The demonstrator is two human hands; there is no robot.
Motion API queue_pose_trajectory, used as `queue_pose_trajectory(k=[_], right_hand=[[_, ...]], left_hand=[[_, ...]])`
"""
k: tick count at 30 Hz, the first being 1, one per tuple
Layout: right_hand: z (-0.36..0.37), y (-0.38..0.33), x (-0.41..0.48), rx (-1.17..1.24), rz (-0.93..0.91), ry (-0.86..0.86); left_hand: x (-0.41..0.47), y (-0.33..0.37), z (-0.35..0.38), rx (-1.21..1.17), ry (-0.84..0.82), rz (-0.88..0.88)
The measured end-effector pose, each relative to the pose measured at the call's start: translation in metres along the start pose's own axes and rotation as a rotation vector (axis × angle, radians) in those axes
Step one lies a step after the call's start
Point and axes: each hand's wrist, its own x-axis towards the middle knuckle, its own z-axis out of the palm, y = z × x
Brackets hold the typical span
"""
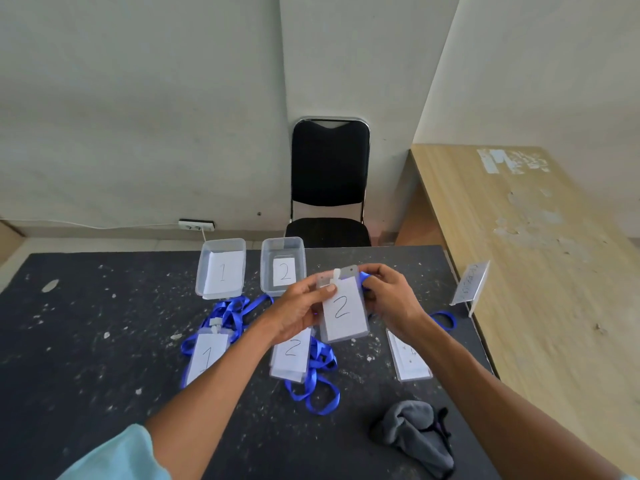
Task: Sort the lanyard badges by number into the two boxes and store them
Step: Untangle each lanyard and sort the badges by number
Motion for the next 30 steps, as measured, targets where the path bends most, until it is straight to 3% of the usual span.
queue_pose_trajectory(k=[2,6,9,14,21,24,30], right_hand=[[0.001,-0.001,0.001,0.036,0.056,-0.033],[0.001,0.002,-0.003,0.332,0.164,-0.141],[0.005,0.017,0.001,0.361,0.242,-0.184],[0.033,0.046,0.002,0.108,0.264,-0.233],[0.084,0.109,0.026,0.001,0.281,-0.007],[0.095,0.125,0.032,-0.206,0.25,0.063],[0.101,0.153,0.042,-0.499,0.184,0.057]], left_hand=[[0.001,0.002,0.0,0.027,-0.021,-0.025],[-0.002,0.004,-0.007,0.162,0.017,-0.098],[-0.006,0.002,-0.014,0.284,0.032,-0.124],[-0.008,-0.014,-0.045,0.383,0.149,-0.186],[-0.012,-0.052,-0.073,0.52,0.423,-0.121],[-0.01,-0.072,-0.082,0.603,0.541,-0.125],[-0.001,-0.099,-0.084,0.79,0.678,-0.089]])
